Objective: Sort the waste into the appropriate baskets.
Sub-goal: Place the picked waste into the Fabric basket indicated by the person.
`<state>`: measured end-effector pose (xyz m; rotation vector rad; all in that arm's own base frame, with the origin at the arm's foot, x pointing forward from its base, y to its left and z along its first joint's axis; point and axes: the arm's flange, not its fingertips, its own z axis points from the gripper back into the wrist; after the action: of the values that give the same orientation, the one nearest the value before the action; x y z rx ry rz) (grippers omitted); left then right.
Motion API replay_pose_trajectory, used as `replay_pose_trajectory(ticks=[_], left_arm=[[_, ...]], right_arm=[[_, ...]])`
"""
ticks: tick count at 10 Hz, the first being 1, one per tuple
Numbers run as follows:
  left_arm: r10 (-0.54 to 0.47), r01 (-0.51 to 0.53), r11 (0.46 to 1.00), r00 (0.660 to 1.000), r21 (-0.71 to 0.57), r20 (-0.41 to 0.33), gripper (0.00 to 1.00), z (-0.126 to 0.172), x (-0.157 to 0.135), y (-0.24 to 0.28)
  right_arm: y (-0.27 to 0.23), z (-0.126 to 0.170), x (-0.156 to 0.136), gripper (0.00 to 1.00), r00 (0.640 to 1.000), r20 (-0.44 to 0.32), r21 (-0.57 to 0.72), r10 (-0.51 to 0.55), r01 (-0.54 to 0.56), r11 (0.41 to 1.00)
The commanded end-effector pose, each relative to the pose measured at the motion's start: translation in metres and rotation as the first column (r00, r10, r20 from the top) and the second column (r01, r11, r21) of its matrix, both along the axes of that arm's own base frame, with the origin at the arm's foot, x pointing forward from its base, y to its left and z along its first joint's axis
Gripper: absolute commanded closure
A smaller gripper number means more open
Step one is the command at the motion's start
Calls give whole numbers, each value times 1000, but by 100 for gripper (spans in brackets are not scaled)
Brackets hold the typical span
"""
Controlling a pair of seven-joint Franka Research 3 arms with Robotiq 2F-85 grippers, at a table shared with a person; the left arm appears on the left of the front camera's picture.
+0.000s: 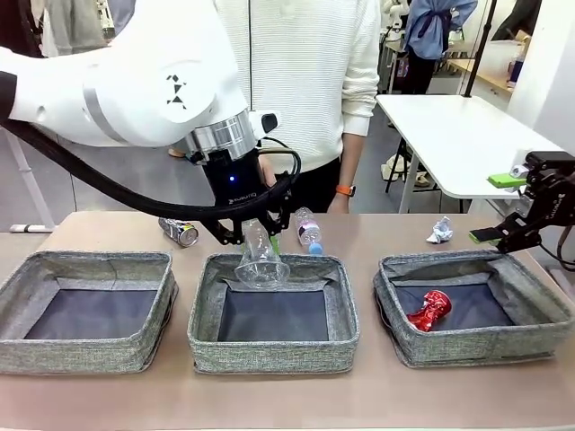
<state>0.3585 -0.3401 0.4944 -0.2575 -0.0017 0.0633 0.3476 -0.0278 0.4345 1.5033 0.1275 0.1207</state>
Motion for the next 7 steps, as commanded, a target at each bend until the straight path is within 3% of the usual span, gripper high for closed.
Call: replay_pose_trajectory(ticks=[1,7], left_arm=[[17,-17,1000,1000,9,23,0,2,-2,2],[12,-12,999,1000,-36,7,0,7,-1,9]], right_arm=[[0,5,1,0,1000,-14,9,-4,5,1000],[0,5,1,0,1000,-14,9,-4,5,1000]])
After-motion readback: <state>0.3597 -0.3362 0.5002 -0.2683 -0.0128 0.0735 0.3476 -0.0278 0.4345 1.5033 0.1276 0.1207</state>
